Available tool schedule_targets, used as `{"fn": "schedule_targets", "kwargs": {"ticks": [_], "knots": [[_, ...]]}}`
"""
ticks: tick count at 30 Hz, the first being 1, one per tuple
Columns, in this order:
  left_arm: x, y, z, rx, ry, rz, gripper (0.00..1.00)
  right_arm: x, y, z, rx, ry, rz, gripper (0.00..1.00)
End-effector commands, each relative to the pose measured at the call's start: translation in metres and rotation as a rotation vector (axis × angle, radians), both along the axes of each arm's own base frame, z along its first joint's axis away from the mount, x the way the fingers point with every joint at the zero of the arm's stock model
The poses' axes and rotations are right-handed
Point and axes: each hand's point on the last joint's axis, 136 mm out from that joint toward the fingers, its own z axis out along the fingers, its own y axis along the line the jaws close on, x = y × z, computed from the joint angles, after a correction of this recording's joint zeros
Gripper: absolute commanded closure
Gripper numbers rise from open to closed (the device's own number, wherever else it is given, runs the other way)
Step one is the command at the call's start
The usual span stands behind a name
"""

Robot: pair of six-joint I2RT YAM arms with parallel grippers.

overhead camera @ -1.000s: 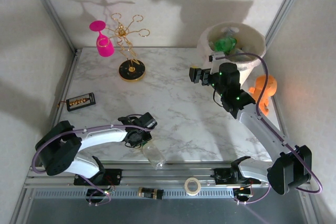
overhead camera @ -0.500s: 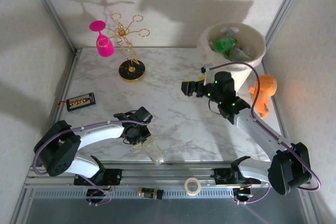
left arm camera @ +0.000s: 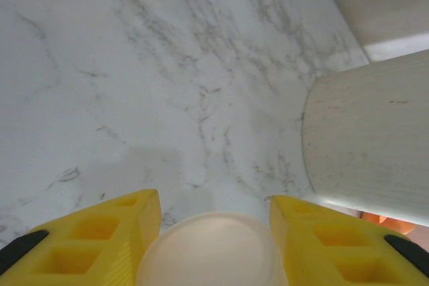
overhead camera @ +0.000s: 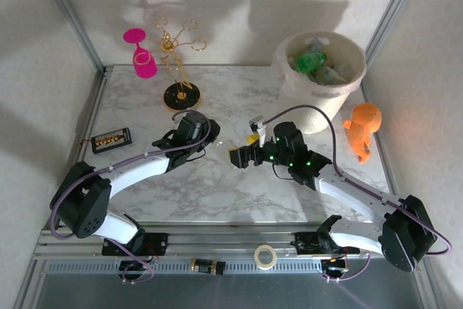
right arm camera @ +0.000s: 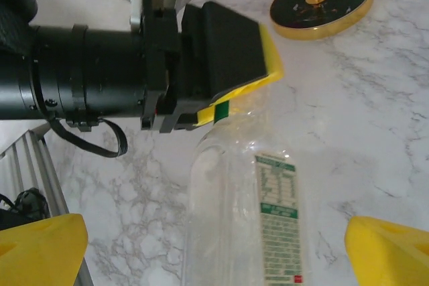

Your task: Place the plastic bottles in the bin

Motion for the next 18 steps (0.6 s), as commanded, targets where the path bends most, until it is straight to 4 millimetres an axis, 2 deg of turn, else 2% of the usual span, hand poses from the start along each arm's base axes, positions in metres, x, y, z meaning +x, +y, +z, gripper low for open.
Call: {"fn": "schedule_targets", "kwargs": {"ticks": [1, 6, 12, 15, 18], "knots": [[0.014, 0.001, 0.037, -0.043, -0.12, 0.022, 0.69, 0.003, 0.004, -0.009, -0.042, -0.034, 0.008, 0.01], [0.012, -0.005, 0.051, -0.102, -0.152, 0.001, 0.69, 0.009, 0.015, -0.022, -0.097, -0.03, 0.053, 0.01], [0.0, -0.003, 0.052, -0.145, -0.158, -0.012, 0.69, 0.013, 0.027, -0.03, -0.09, -0.009, 0.077, 0.01], [-0.006, -0.001, 0.051, -0.176, -0.164, -0.01, 0.69, 0.014, 0.032, -0.029, -0.071, -0.003, 0.088, 0.05], [-0.01, 0.0, 0.051, -0.2, -0.173, -0.016, 0.68, 0.013, 0.037, -0.026, -0.044, 0.006, 0.108, 0.15]]}}
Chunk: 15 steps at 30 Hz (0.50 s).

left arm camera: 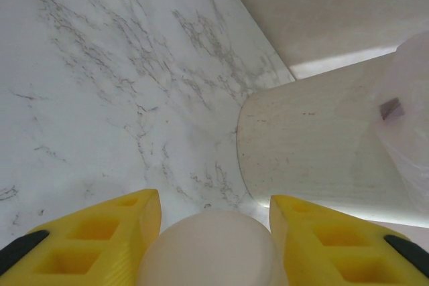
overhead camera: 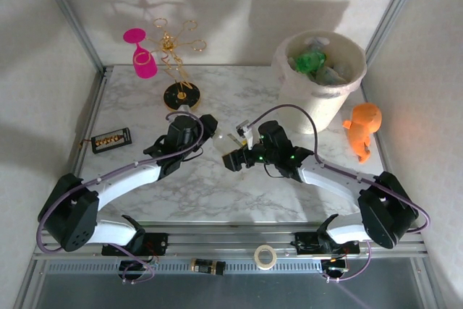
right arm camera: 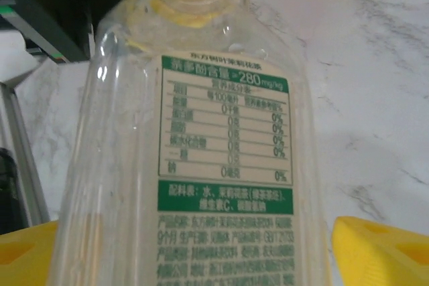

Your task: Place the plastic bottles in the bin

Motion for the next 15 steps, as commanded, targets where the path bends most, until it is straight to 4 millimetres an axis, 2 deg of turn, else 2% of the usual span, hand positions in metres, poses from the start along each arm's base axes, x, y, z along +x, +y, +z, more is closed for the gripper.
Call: {"fn": "schedule_targets", "kwargs": {"ticks": [1, 6, 10, 12, 14, 15], "knots": [[-0.004, -0.001, 0.011, -0.062, -0.031, -0.014, 0.68, 0.005, 0.015, 0.024, 0.075, -0.038, 0.03, 0.18], [-0.006, -0.002, 0.014, -0.096, -0.054, -0.019, 0.65, 0.003, 0.021, 0.028, 0.104, -0.021, 0.054, 0.38], [-0.007, -0.001, 0.013, -0.106, -0.058, -0.016, 0.58, 0.001, 0.023, 0.031, 0.116, -0.016, 0.066, 0.51], [-0.008, 0.0, 0.012, -0.11, -0.058, -0.011, 0.44, 0.001, 0.023, 0.033, 0.123, -0.016, 0.066, 0.54], [-0.008, 0.002, 0.011, -0.107, -0.059, -0.004, 0.23, 0.001, 0.023, 0.036, 0.13, -0.022, 0.064, 0.56], [-0.009, 0.004, 0.011, -0.104, -0.058, 0.001, 0.16, 0.002, 0.023, 0.038, 0.131, -0.026, 0.062, 0.56]]}}
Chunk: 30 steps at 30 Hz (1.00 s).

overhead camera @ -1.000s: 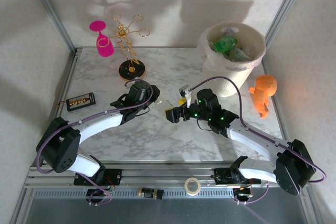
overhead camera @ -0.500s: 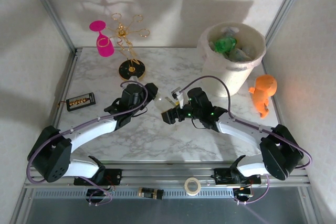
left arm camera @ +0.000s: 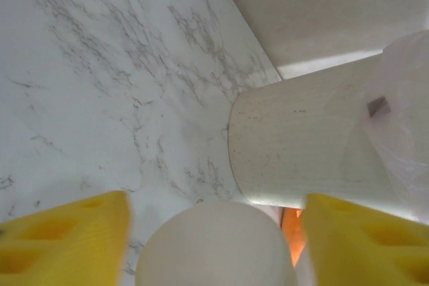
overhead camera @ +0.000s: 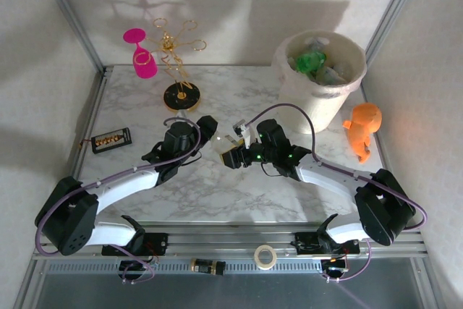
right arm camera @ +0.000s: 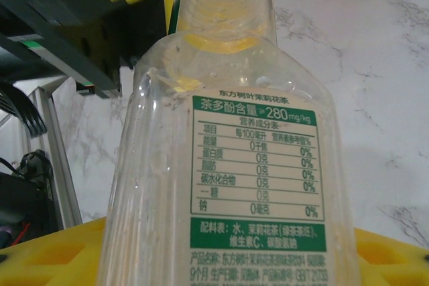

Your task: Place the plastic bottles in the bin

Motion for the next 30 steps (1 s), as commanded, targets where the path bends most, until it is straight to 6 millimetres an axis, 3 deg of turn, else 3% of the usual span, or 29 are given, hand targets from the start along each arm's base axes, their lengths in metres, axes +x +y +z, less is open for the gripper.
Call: {"fn": "schedule_targets", "kwargs": {"ticks": [1, 3, 9, 14, 17, 19, 22, 26, 30], "knots": [[-0.002, 0.003, 0.017, -0.039, -0.042, 0.004, 0.1, 0.008, 0.01, 0.031, 0.071, -0.056, 0.006, 0.56], [-0.002, 0.009, 0.019, -0.024, -0.052, 0.018, 0.01, 0.012, 0.009, 0.034, 0.062, -0.068, -0.011, 0.56], [0.0, 0.054, 0.029, 0.047, -0.079, 0.116, 0.0, 0.026, -0.004, 0.048, 0.006, -0.119, -0.085, 0.56], [0.0, 0.106, 0.039, 0.098, -0.114, 0.239, 0.0, 0.047, -0.027, 0.075, -0.038, -0.173, -0.198, 0.56], [-0.002, 0.127, 0.04, 0.119, -0.12, 0.281, 0.0, 0.057, -0.039, 0.096, -0.052, -0.204, -0.266, 0.56], [-0.003, 0.139, 0.036, 0.131, -0.116, 0.303, 0.0, 0.072, -0.058, 0.119, -0.044, -0.238, -0.345, 0.56], [-0.005, 0.144, 0.03, 0.137, -0.11, 0.299, 0.0, 0.085, -0.076, 0.151, -0.023, -0.284, -0.415, 0.56], [-0.005, 0.137, 0.022, 0.161, -0.102, 0.243, 0.0, 0.105, -0.1, 0.19, -0.016, -0.316, -0.487, 0.57], [-0.004, 0.127, 0.015, 0.209, -0.079, 0.169, 0.0, 0.134, -0.138, 0.226, -0.015, -0.355, -0.619, 0.58]]}}
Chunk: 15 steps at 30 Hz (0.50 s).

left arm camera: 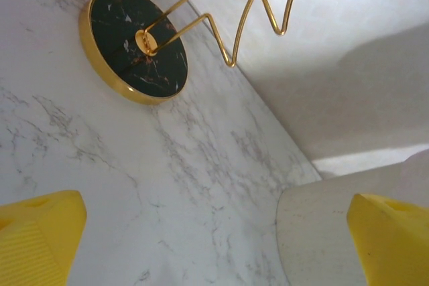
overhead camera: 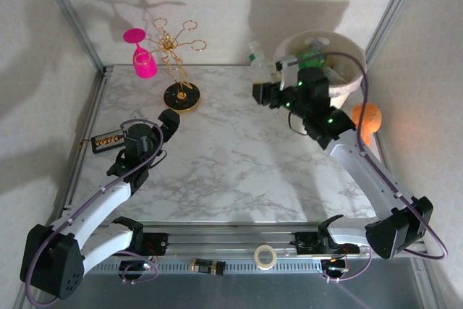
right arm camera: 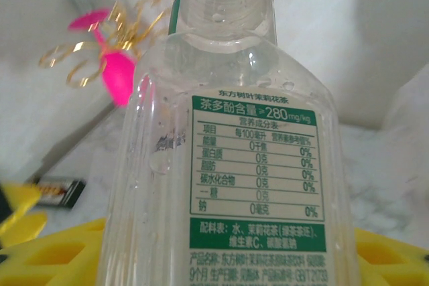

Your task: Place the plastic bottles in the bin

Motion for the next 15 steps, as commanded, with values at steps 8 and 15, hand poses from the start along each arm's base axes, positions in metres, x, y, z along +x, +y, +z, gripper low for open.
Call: {"fn": "schedule_targets", "kwargs": {"ticks": [8, 15], "knots": [[-0.006, -0.014, -0.02, 0.066, 0.068, -0.118, 0.0, 0.057, -0.12, 0.044, 0.013, -0.068, -0.401, 0.58], [-0.007, -0.009, -0.023, 0.064, 0.067, -0.092, 0.0, 0.072, -0.17, 0.023, 0.076, -0.062, -0.547, 0.58]]}}
